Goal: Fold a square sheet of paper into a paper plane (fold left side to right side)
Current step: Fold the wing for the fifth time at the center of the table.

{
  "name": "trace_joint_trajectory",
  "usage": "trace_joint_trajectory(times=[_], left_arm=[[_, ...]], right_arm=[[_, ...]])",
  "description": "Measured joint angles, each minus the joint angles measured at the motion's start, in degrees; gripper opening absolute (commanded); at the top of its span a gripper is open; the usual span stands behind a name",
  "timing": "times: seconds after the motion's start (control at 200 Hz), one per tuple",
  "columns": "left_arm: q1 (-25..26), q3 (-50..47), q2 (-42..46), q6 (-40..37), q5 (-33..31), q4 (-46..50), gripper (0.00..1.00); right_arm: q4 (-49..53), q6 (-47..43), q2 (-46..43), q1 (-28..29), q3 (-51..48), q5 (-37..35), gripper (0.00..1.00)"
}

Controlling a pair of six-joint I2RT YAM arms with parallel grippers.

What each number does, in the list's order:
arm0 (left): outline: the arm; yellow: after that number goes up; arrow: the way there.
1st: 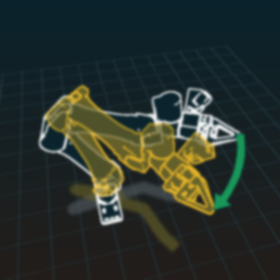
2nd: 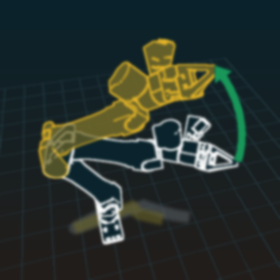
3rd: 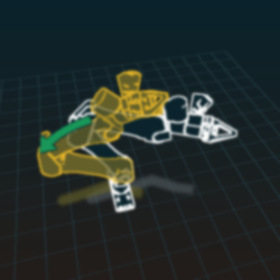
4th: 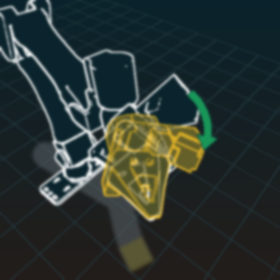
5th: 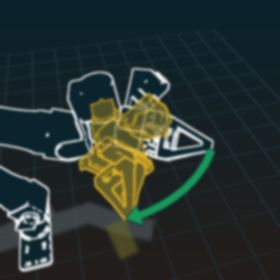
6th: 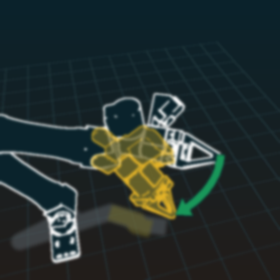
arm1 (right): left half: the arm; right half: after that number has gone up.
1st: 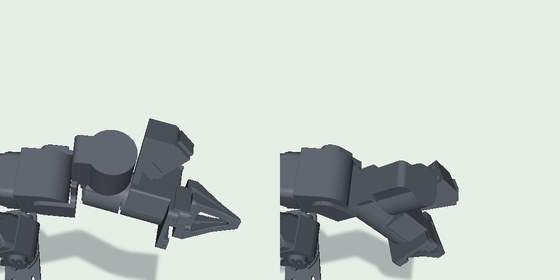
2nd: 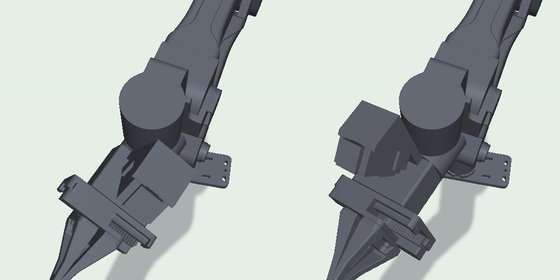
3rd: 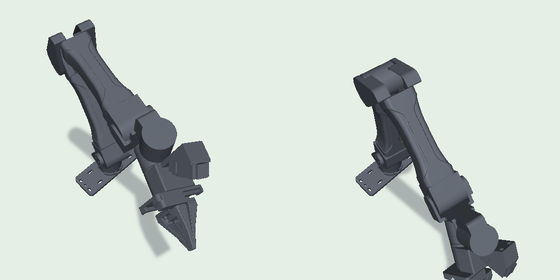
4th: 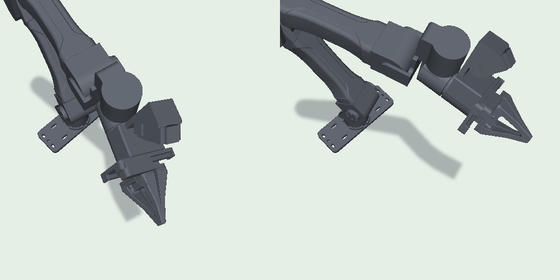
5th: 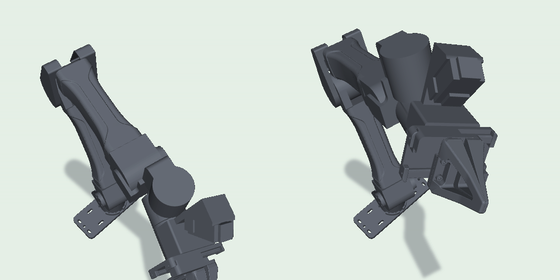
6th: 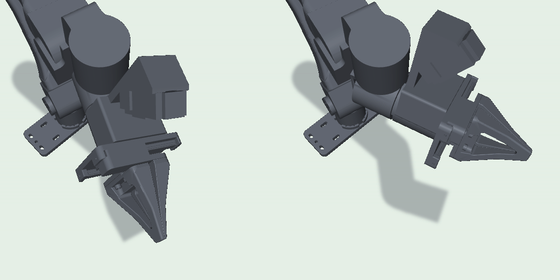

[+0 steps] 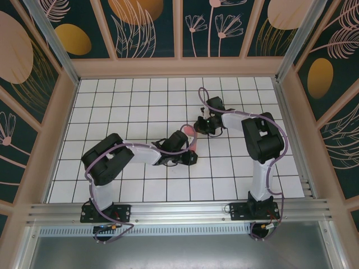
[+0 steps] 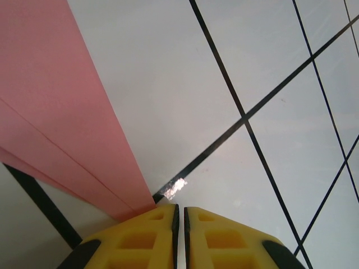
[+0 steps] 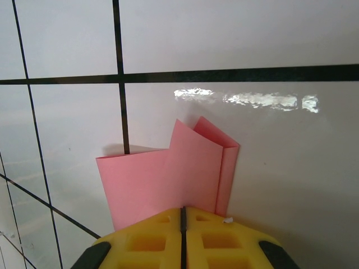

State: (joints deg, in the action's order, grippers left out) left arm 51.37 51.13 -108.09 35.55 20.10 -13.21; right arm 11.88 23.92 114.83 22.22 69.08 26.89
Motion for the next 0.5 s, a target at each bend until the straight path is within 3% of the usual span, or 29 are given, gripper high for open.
trace_joint_trajectory(times=[0.31,0.5], left_arm=[[2.9,-1.5,4.0,0.2,6.4,8.9,0.16],[0.9,0.8,6.1,0.2,8.1,13.4,0.16]], right_arm=[[-0.4,0.0,0.1,0.0,0.2,-1.0,0.11],[-0.5,0.0,0.1,0.0,0.2,-1.0,0.11]])
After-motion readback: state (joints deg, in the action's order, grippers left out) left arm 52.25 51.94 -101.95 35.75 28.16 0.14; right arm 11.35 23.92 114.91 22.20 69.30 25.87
